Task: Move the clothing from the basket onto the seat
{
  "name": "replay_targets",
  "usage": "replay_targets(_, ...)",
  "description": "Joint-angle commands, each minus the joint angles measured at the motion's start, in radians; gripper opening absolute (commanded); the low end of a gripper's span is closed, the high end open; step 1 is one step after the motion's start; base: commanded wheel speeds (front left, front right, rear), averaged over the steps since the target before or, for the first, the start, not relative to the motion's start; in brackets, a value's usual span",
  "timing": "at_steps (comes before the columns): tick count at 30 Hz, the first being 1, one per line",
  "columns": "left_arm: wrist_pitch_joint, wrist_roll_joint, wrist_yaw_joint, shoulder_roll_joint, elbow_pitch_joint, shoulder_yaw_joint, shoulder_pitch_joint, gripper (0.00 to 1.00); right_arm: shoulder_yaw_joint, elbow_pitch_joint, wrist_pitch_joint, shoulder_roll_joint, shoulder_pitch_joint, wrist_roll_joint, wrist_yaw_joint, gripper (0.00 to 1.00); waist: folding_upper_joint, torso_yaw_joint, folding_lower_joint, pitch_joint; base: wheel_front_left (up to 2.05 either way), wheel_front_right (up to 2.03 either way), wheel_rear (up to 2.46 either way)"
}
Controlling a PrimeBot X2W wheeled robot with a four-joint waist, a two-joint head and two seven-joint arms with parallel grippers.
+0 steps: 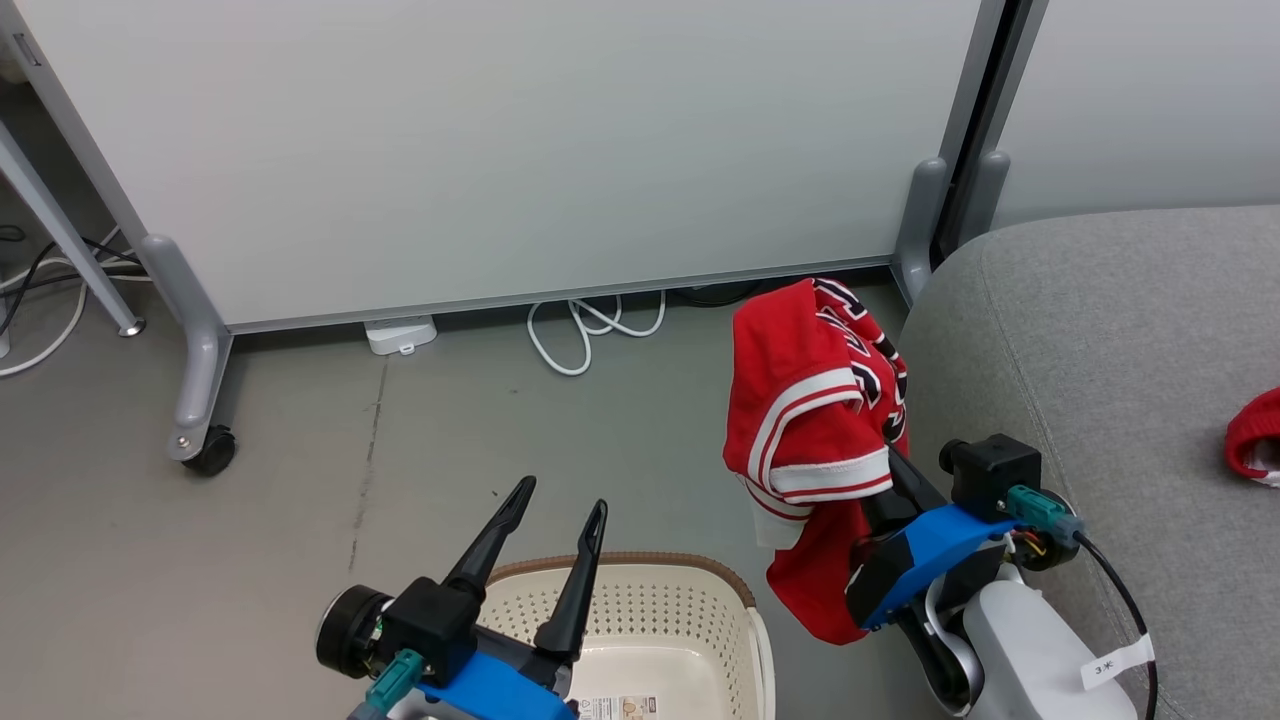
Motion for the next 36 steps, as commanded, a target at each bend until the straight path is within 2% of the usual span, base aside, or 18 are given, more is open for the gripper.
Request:
replay_targets(1,-0.005,0.011,-0.006,-0.006,-0.001,0.011,0.009,1.00,-0.004,-0.008,0.003,0.000,0.006,-0.006,0.001,0.00,0.0000,0.001,0.0000,0.000,0.00,0.00,0.00)
replay_targets(9,-0.005,0.052,-0.026,-0.039,-0.007,0.054,0.020,1.00,-0.006,-0.026,0.001,-0.001,0.006,0.003,0.001,0.00,0.0000,-0.043,0.0000,0.008,0.00,0.00,0.00)
replay_targets(16,-0.005,0.068,-0.034,-0.048,-0.013,0.067,0.016,1.00,-0.013,-0.040,0.001,-0.001,0.000,-0.005,0.001,0.00,0.0000,-0.136,0.0000,0.026,0.00,0.00,0.00)
replay_targets(26,-0.005,0.053,-0.034,-0.046,-0.014,0.031,-0.021,1.00,-0.029,-0.052,-0.004,-0.001,-0.006,-0.009,0.001,0.00,0.0000,-0.289,0.0000,0.053,0.00,0.00,0.00)
replay_targets(36,-0.005,0.045,-0.034,-0.034,-0.010,0.017,-0.034,1.00,-0.038,-0.062,-0.007,0.000,0.002,0.001,0.001,0.00,0.0000,-0.407,0.0000,0.064,0.00,0.00,0.00)
